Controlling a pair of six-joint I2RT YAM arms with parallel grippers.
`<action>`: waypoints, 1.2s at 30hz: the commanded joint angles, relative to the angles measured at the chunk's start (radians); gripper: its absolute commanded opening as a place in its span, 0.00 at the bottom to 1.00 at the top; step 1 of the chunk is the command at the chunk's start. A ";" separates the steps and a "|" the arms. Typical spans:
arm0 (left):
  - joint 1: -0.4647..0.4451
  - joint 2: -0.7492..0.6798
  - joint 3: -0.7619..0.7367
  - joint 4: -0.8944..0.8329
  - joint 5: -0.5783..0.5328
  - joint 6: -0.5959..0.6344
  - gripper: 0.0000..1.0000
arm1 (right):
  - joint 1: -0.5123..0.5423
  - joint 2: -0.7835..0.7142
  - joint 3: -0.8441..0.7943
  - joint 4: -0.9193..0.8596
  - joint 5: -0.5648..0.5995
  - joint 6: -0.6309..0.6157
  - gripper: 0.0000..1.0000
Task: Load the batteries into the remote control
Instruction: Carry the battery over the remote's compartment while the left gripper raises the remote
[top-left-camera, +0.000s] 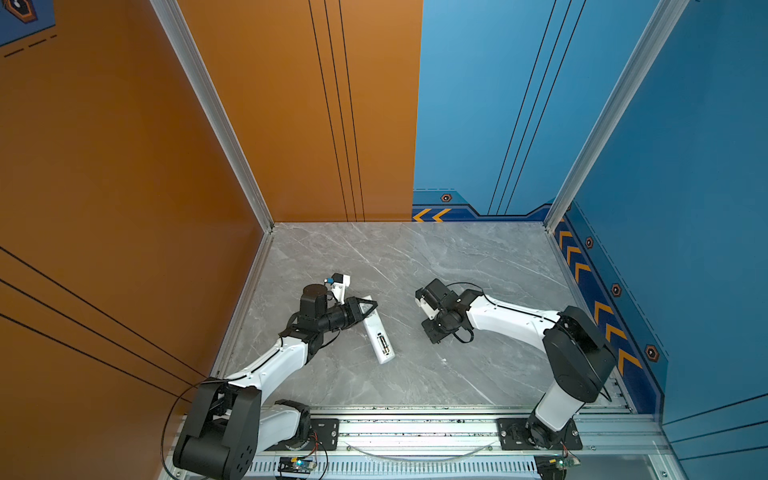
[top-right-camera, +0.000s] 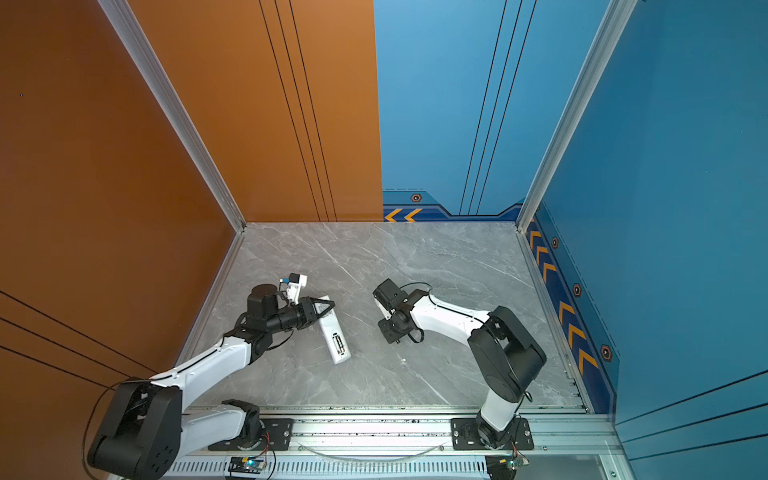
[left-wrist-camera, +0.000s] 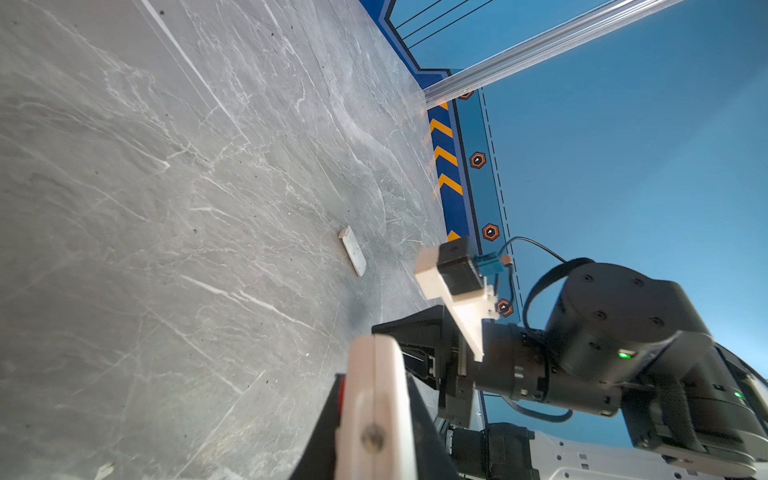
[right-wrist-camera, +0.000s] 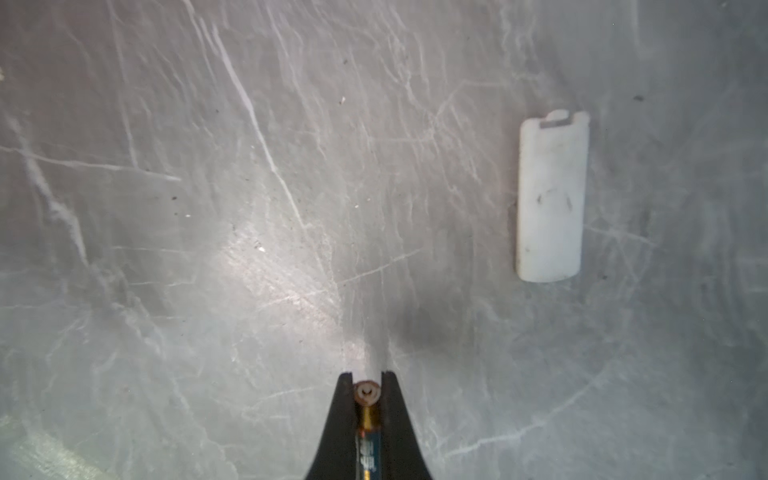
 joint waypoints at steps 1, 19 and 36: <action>-0.012 -0.023 0.000 0.055 -0.021 0.003 0.00 | 0.010 -0.075 -0.040 0.051 0.004 -0.006 0.00; -0.024 -0.052 -0.018 0.169 -0.046 -0.045 0.00 | 0.143 -0.367 -0.083 0.274 0.032 0.082 0.00; -0.026 -0.063 -0.017 0.253 -0.025 -0.110 0.00 | 0.240 -0.411 -0.176 0.590 0.009 0.073 0.00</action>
